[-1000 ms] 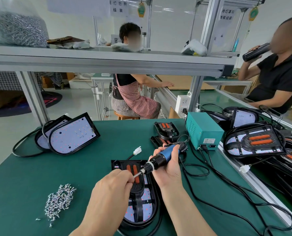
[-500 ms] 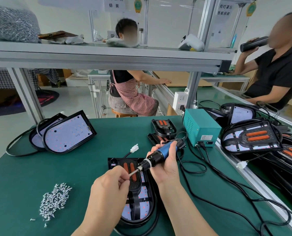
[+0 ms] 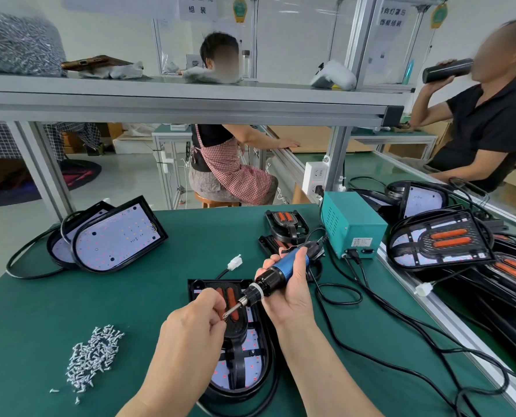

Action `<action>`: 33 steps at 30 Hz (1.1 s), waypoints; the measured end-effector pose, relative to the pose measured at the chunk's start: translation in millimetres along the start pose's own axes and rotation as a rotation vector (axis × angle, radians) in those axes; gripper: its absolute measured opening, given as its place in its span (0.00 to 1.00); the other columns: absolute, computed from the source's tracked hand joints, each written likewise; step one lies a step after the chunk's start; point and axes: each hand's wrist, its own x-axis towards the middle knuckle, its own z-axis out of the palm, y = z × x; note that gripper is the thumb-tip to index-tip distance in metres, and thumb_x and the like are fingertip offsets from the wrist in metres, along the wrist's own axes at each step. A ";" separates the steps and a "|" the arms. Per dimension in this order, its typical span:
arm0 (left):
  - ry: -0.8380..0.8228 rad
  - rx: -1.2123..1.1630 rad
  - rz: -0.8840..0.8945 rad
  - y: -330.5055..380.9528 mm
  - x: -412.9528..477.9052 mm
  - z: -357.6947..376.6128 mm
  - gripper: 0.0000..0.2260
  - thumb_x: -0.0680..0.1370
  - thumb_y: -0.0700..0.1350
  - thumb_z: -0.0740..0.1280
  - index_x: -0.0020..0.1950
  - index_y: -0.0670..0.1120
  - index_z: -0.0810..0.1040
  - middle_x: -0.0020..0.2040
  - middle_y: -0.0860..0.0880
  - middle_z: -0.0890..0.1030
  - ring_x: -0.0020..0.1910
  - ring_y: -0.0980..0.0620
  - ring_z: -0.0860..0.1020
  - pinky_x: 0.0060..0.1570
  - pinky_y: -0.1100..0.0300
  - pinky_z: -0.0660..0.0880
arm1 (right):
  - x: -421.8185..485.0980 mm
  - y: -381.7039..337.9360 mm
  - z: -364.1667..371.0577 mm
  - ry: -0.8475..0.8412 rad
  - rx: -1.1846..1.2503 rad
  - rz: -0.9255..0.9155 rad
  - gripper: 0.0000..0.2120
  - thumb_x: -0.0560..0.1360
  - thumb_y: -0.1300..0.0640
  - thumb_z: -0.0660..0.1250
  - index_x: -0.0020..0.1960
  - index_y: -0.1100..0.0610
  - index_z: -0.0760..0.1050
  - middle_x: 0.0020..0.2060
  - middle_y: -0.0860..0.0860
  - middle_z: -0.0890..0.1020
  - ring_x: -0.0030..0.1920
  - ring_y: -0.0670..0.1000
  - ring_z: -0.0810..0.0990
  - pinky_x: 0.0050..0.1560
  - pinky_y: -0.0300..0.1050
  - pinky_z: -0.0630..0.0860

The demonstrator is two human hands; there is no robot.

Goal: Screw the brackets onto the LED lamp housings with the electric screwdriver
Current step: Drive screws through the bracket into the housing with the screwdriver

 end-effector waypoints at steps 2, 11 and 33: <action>-0.003 -0.009 0.005 1.6 -0.7 0.0 0.12 0.75 0.35 0.68 0.44 0.53 0.73 0.38 0.62 0.79 0.36 0.53 0.77 0.42 0.54 0.77 | -0.4 -0.4 -0.2 0.003 0.006 0.010 0.21 0.74 0.40 0.71 0.56 0.55 0.73 0.35 0.50 0.78 0.34 0.48 0.75 0.41 0.40 0.70; -0.059 0.053 0.049 3.6 -3.7 -0.3 0.11 0.77 0.36 0.67 0.48 0.52 0.71 0.37 0.56 0.79 0.39 0.52 0.77 0.46 0.55 0.76 | 0.3 0.9 -1.1 -0.020 -0.072 0.005 0.21 0.73 0.40 0.72 0.54 0.55 0.72 0.36 0.50 0.77 0.33 0.47 0.75 0.39 0.41 0.71; -0.096 0.110 0.065 -4.4 -1.9 1.8 0.10 0.79 0.39 0.65 0.52 0.54 0.69 0.39 0.55 0.78 0.41 0.53 0.77 0.47 0.56 0.75 | -2.7 0.7 0.6 -0.062 -0.160 -0.054 0.21 0.73 0.41 0.71 0.55 0.55 0.70 0.35 0.50 0.76 0.33 0.47 0.73 0.39 0.41 0.71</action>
